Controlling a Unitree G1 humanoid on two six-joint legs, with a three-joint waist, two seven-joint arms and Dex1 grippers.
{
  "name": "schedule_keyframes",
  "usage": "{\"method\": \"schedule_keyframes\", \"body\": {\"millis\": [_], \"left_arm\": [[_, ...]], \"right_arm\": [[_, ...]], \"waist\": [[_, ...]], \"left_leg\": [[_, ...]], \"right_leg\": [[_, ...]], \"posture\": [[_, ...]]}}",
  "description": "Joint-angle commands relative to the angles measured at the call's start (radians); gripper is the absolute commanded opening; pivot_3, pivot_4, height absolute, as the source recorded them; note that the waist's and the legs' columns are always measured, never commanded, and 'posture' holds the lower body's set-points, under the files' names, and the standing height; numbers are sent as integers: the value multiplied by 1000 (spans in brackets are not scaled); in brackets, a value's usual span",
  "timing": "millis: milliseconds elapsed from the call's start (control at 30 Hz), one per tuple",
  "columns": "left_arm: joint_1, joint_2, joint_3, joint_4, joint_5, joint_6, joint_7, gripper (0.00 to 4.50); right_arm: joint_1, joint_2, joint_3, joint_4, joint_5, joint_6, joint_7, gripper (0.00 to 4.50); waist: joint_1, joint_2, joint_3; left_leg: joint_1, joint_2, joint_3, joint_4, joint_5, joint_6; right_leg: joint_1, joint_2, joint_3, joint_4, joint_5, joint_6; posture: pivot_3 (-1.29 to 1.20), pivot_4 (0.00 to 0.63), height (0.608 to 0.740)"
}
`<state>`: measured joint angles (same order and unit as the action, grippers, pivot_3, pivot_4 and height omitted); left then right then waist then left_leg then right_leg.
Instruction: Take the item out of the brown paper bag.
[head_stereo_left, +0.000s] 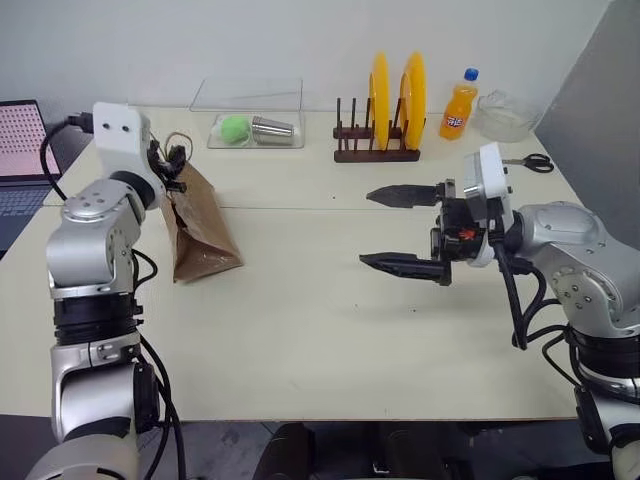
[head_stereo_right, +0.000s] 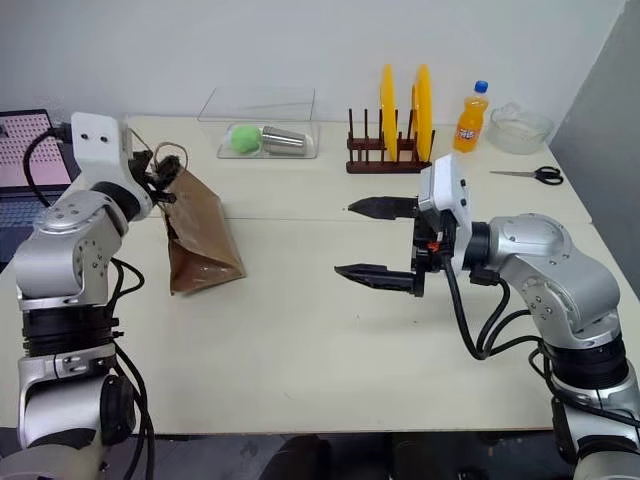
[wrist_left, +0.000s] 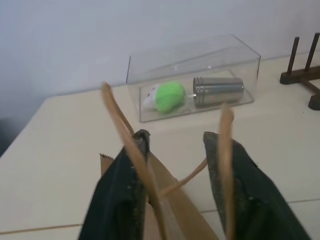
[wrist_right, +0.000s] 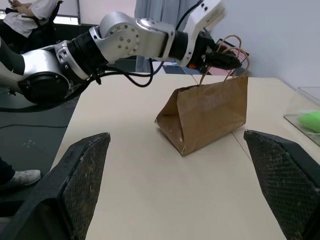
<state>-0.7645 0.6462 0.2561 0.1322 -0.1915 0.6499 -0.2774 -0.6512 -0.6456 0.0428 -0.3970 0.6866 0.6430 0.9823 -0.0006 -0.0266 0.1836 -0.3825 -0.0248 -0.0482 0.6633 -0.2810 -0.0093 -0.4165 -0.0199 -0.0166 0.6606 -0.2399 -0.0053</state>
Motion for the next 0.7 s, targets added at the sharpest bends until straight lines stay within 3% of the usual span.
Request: {"method": "schedule_keyframes", "body": {"millis": [33,100,467,700], "left_arm": [[-41,30,-7,5,15,-34,-20,629],[-55,38,-12,22,18,-42,-31,33],[-181,79,-61,160,35,-107,-135,33],[-419,102,-154,408,53,-199,-339,33]], "right_arm": [[-11,-3,-8,-18,-6,-24,9,4500],[-7,-4,-8,-20,-7,-25,7,4500],[20,-24,-28,-45,-1,-14,-8,4500],[76,-50,-71,-103,28,18,-51,4500]], "waist": [[0,0,0],[0,0,0],[0,-1,0],[1,-2,1]], "left_leg": [[0,0,0,0,0,0],[0,0,0,0,1,-1],[-3,0,0,0,2,-4],[-6,-1,0,1,2,-4]], "right_leg": [[0,0,0,0,0,0],[0,0,0,0,0,0],[-4,0,0,2,0,0],[-5,0,-1,2,0,0]], "posture": [[0,150,740],[0,150,740],[0,150,740],[0,150,740]]}}
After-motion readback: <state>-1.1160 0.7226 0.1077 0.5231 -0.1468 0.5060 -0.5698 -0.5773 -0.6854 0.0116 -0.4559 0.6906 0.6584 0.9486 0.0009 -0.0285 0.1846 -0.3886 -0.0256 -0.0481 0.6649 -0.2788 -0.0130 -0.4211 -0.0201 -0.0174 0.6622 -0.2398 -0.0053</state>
